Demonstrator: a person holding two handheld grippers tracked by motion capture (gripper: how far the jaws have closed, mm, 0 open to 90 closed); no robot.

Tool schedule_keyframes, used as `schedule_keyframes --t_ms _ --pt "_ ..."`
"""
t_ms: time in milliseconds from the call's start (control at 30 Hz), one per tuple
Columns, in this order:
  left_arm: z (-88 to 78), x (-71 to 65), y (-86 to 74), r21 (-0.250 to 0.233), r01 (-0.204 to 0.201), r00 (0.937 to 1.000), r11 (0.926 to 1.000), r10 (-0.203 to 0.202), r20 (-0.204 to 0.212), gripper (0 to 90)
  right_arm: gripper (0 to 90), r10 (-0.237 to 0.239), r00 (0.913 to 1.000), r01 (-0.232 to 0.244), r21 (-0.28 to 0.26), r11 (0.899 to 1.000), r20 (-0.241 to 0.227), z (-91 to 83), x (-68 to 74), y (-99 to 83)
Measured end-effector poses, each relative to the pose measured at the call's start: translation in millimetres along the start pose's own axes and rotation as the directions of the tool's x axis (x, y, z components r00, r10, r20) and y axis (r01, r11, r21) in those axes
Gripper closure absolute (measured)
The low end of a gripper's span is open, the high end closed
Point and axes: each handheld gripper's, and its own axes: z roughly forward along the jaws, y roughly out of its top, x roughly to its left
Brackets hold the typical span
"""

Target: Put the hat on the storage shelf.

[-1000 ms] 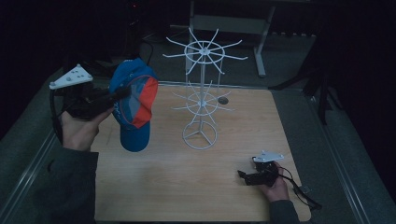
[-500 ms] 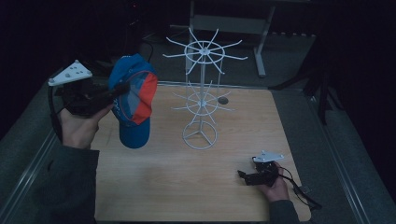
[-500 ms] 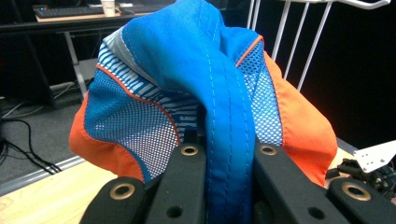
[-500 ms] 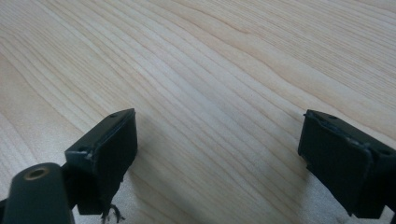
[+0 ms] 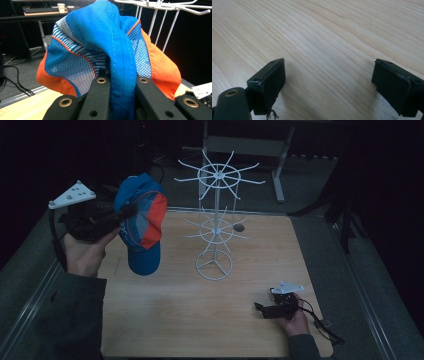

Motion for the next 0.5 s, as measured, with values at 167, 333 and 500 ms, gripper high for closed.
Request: schedule_keyframes --t_ms 167,333,500 --pt "0.5 2.3 2.1 -0.020 0.015 0.9999 0.9997 -0.015 0.001 88.2 11.6 0.000 1.0000 0.000 0.000 1.000 0.000 0.0 0.0 0.0" --pt "0.1 5.4 2.9 -0.040 0.041 0.9991 0.9984 -0.040 0.017 88.3 11.6 0.000 1.0000 0.000 0.000 1.000 0.000 0.0 0.0 0.0" --pt "-0.6 5.2 4.4 -0.056 0.058 0.9979 0.9968 -0.056 0.032 88.3 11.7 0.000 1.0000 0.000 0.000 1.000 0.000 0.0 0.0 0.0"
